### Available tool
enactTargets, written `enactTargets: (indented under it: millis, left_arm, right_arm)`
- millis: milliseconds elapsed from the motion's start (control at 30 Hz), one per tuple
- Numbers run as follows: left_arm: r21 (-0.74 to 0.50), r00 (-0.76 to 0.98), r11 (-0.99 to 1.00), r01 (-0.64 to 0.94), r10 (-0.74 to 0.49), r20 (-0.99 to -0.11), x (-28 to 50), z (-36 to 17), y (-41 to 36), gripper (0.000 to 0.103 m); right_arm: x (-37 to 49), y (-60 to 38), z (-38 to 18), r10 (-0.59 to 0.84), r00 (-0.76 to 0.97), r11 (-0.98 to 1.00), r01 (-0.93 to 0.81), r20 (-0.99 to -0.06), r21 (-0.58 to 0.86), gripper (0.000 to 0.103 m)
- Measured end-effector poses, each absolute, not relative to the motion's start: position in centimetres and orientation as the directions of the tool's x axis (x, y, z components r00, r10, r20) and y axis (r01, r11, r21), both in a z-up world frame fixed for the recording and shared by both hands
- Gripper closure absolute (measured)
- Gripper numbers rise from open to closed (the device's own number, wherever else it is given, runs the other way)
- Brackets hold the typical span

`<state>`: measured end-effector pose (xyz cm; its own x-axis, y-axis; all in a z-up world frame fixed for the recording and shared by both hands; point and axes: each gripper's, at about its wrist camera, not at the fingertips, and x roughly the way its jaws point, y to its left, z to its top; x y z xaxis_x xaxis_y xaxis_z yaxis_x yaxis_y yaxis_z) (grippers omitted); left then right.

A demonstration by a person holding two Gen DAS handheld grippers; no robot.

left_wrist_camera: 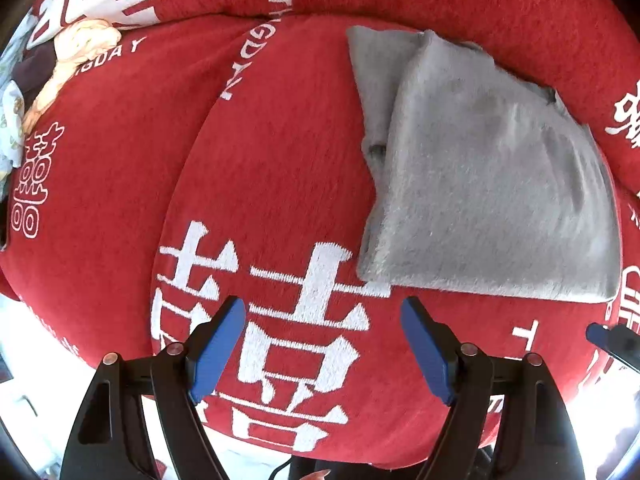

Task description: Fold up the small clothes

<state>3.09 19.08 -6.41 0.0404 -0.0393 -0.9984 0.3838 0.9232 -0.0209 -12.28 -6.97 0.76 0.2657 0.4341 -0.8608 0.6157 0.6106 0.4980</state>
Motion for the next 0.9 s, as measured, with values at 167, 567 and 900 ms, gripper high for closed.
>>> enactTargets:
  millis: [167, 567, 900]
  left_arm:
    - [-0.056, 0.034, 0.935, 0.350, -0.073, -0.997, 3.5, -6.5, 19.6, 0.022]
    - [-0.190, 0.006, 0.948, 0.257, -0.198, -0.980, 6.2, -6.8, 21.3, 0.022]
    - [-0.188, -0.013, 0.950, 0.251, -0.191, -0.981, 8.4, -7.5, 21.1, 0.001]
  right_arm:
    - [-10.4, -4.4, 0.8, 0.472, 0.254, 0.644, 0.554, -0.844, 0.528, 0.000]
    - [-9.3, -2.6, -1.1, 0.548, 0.241, 0.565, 0.599, -0.801, 0.567, 0.000]
    - [-8.3, -2.0, -3.8, 0.605, 0.334, 0.396, 0.661, -0.723, 0.637, 0.000]
